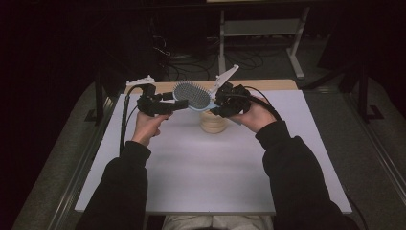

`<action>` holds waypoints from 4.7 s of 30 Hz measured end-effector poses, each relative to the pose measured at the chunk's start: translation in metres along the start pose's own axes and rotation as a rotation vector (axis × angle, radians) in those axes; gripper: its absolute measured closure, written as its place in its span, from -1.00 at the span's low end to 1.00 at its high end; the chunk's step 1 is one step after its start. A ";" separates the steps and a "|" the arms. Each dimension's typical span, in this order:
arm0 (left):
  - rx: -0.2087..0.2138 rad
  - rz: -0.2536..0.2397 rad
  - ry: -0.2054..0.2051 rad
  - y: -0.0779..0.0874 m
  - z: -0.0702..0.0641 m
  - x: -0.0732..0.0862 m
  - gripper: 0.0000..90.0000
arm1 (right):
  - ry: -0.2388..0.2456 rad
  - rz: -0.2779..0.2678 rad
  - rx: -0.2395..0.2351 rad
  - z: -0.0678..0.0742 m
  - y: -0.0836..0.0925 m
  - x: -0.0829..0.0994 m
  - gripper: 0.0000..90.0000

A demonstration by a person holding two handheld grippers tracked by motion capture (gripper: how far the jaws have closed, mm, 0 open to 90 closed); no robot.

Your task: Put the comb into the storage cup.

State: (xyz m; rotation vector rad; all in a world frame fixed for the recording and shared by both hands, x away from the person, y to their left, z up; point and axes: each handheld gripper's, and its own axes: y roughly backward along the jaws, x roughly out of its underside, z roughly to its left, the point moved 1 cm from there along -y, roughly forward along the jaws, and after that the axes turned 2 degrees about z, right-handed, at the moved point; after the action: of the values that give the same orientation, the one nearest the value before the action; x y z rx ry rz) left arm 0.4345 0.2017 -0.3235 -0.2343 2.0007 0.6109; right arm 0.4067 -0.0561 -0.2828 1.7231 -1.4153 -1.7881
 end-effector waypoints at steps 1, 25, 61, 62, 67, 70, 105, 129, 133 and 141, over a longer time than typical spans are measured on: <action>-0.001 -0.003 0.004 0.000 -0.001 -0.001 -0.97 | 0.003 0.003 0.002 0.001 -0.001 0.000 0.52; 0.035 -0.101 0.043 -0.004 -0.017 -0.019 -0.15 | -0.027 -0.023 0.027 0.004 -0.010 -0.007 0.52; -0.043 -0.036 -0.168 -0.006 -0.051 -0.078 0.28 | -0.284 -0.116 -0.009 -0.026 0.002 0.012 -0.72; -0.049 -0.034 -0.169 -0.006 -0.051 -0.079 0.28 | -0.287 -0.117 -0.011 -0.027 0.003 0.014 -0.74; -0.064 -0.041 -0.161 -0.003 -0.047 -0.083 0.27 | -0.309 -0.134 -0.026 -0.031 0.005 0.023 -1.00; -0.073 -0.037 -0.159 -0.003 -0.044 -0.086 0.27 | -0.308 -0.153 -0.027 -0.032 0.007 0.029 -1.00; -0.161 -0.090 -0.085 -0.010 -0.011 -0.101 0.26 | -0.379 -0.272 0.051 -0.018 0.016 0.136 -1.00; -0.149 -0.062 -0.083 -0.030 0.003 -0.076 0.25 | -0.391 -0.300 0.029 -0.005 0.012 0.180 -1.00; -0.153 -0.055 -0.091 -0.036 0.004 -0.071 0.25 | -0.395 -0.287 0.027 -0.005 0.011 0.185 -1.00; -0.158 -0.057 -0.075 -0.047 0.008 -0.063 0.25 | -0.401 -0.296 0.034 -0.004 0.013 0.190 -1.00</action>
State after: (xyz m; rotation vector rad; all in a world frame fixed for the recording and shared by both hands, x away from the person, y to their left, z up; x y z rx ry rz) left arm 0.4910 0.1599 -0.2871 -0.3576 1.8697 0.7320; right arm 0.3577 -0.2087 -0.3858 1.7326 -1.3928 -2.3901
